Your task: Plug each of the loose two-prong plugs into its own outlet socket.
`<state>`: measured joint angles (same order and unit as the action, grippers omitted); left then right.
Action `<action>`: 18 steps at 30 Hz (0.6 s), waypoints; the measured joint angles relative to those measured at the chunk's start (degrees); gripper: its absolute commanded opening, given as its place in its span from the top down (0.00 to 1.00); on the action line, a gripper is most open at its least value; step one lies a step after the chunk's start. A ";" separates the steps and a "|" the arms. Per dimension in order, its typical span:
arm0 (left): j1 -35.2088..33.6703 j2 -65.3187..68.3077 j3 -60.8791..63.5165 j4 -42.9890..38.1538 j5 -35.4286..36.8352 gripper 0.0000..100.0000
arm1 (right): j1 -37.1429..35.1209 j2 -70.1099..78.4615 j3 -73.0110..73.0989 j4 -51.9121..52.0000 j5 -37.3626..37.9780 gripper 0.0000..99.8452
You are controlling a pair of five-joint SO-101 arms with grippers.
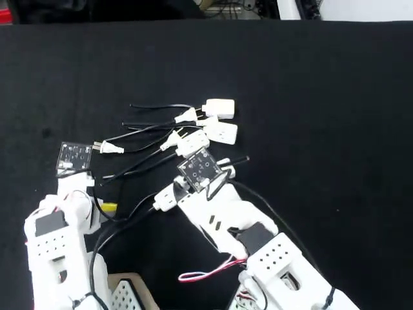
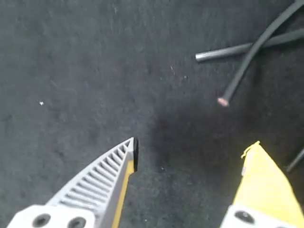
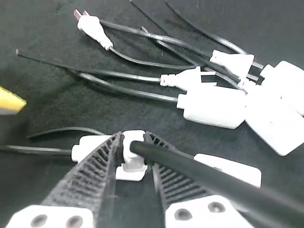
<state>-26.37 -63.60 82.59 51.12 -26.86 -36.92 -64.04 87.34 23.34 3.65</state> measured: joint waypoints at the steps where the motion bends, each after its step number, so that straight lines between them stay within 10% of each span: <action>1: 0.00 -1.32 1.05 0.00 0.00 0.65 | 0.00 0.00 0.44 0.00 -0.09 0.99; 18: -0.09 -39.91 12.75 15.30 0.00 0.65 | 0.00 0.00 2.73 -2.11 -2.99 0.99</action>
<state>-26.46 -103.52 95.34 66.42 -26.86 -36.92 -64.04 90.07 21.23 0.66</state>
